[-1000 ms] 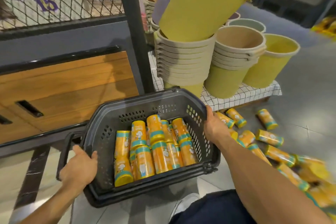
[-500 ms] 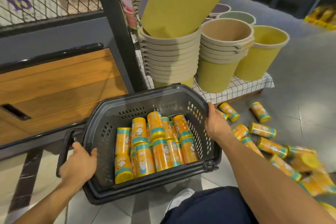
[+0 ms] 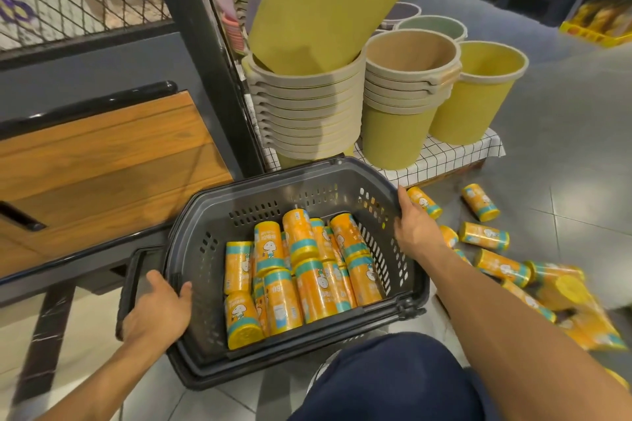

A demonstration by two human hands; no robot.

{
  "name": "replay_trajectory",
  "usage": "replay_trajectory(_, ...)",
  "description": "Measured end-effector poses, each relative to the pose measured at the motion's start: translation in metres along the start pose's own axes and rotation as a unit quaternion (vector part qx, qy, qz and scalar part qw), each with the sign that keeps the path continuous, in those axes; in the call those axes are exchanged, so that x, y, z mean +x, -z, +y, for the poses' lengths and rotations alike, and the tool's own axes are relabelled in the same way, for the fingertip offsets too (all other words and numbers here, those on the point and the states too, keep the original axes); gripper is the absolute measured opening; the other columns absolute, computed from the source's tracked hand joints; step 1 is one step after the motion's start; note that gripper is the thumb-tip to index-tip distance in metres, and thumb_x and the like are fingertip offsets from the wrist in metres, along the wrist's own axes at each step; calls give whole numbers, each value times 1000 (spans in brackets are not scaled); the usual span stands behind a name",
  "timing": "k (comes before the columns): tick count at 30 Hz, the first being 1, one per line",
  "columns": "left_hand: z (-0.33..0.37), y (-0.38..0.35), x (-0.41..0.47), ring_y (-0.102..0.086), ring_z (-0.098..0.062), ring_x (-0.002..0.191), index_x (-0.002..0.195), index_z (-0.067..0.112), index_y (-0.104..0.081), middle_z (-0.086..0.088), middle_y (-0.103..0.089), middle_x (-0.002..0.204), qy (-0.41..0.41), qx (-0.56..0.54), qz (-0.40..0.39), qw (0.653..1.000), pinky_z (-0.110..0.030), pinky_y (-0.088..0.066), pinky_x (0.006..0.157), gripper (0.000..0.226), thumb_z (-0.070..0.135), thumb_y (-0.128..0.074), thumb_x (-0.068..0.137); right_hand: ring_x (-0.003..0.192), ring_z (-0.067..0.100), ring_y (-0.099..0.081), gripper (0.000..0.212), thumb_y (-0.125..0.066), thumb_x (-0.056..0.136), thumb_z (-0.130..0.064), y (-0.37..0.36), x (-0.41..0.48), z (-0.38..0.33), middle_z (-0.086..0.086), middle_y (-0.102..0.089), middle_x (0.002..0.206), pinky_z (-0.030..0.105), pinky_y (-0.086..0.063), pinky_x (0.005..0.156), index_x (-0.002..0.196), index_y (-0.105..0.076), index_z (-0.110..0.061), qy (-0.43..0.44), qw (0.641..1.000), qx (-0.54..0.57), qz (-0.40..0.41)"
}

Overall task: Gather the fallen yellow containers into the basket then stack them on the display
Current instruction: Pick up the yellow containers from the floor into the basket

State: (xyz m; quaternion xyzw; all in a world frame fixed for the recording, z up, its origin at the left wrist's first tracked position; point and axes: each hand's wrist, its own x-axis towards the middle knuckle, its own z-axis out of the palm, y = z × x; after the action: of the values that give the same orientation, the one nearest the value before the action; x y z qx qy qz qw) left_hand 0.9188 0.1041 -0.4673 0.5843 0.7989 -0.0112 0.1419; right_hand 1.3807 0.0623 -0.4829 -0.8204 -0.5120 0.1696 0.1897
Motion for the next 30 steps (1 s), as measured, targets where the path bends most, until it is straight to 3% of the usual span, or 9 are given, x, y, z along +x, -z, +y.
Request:
replay_trajectory(9, 8, -6, -16, -65, -45, 97, 120, 10, -30, -23, -66, 106, -7, -17, -6, 1000, -45, -46, 78, 49, 52, -47, 102, 111, 40, -63, 70, -50, 100, -16, 9, -4, 19, 22, -60, 134, 45, -53, 89, 162, -17, -21, -14, 1000, 13, 14)
replay_trajectory(14, 10, -4, -20, -52, -32, 77, 111, 13, -24, -7, -52, 80, -1, -19, -12, 1000, -42, -44, 74, 45, 53, -45, 103, 110, 38, -63, 69, -49, 102, -16, 9, -2, 21, 21, -61, 133, 43, -52, 88, 162, -17, -21, -10, 1000, 14, 9)
replay_trajectory(23, 12, 2, -8, -67, -44, 95, 107, 14, -28, -23, -67, 101, -22, -9, 37, 999, -44, -41, 74, 43, 50, -50, 102, 112, 40, -61, 66, -51, 102, -14, 6, -6, 12, 22, -60, 131, 46, -52, 92, 161, -24, -19, -9, 998, 45, 35)
replay_trajectory(30, 20, 1, -13, -61, -37, 80, 103, 18, -22, -8, -50, 76, -31, -16, 28, 999, -43, -45, 73, 42, 52, -47, 102, 113, 40, -62, 64, -52, 101, -12, 12, -15, 21, 20, -62, 131, 46, -51, 91, 160, -27, -19, -12, 998, 47, 42)
